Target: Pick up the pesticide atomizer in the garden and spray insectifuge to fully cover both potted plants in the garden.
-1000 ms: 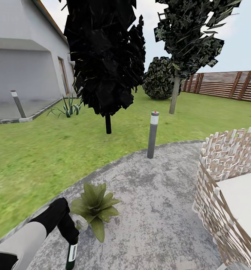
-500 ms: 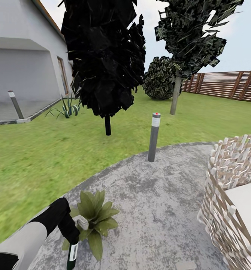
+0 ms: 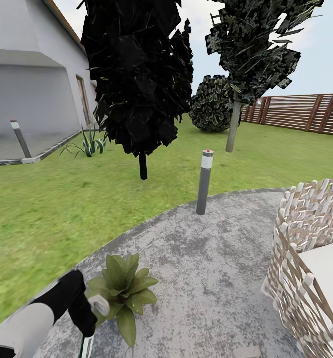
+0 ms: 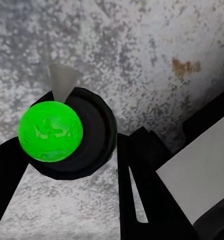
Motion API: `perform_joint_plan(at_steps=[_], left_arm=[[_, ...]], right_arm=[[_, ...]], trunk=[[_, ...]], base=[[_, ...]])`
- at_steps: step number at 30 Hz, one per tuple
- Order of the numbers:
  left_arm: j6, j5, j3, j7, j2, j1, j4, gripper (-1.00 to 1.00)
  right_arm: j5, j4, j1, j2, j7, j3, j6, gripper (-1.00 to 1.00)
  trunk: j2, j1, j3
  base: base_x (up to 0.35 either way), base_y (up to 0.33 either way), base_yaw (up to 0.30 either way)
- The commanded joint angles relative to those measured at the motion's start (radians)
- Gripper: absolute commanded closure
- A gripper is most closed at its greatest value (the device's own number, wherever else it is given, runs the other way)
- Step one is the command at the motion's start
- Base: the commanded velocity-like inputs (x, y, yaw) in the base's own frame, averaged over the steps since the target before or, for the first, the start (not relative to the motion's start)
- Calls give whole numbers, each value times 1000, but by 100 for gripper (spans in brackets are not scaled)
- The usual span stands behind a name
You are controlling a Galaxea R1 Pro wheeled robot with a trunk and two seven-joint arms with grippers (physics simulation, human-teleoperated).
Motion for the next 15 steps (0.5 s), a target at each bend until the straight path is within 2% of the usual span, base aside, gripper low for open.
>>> perform_joint_plan(at_steps=[1, 4, 7, 9, 11, 13, 15], left_arm=[[7, -5, -2, -6, -3, 1, -2, 100], [9, -4, -9, -4, -23, 4, -7, 100], [15, -5, -26, -2, -60, 5, -16, 100], [16, -5, -31, 10, -71, 5, -18, 100], [16, -4, -29, 40, -69, 5, -18, 100], [18, -3, -25, 77, -53, 7, -9, 100], [17, -3, -24, 86, -38, 7, -9, 100]], right_arm=[[-2, 1, -1, 0, -5, 7, -2, -100], [-2, 1, -1, 0, -6, 7, -2, -100], [0, 2, -1, -1, -5, 7, -2, -100], [1, 2, -1, -1, -5, 7, -2, -100], [1, 3, 0, -1, -5, 7, -2, -100], [2, 3, 1, -2, -5, 8, -2, -100], [2, 3, 1, -2, -5, 8, -2, -100]], trunk=[[0, 0, -1], [0, 0, -1], [0, 0, -1], [0, 0, -1], [0, 0, -1], [0, 0, -1], [0, 0, -1]], base=[[0, 0, 0], [0, 0, 0], [0, 0, 0], [0, 0, 0], [0, 0, 0], [0, 0, 0], [0, 0, 0]])
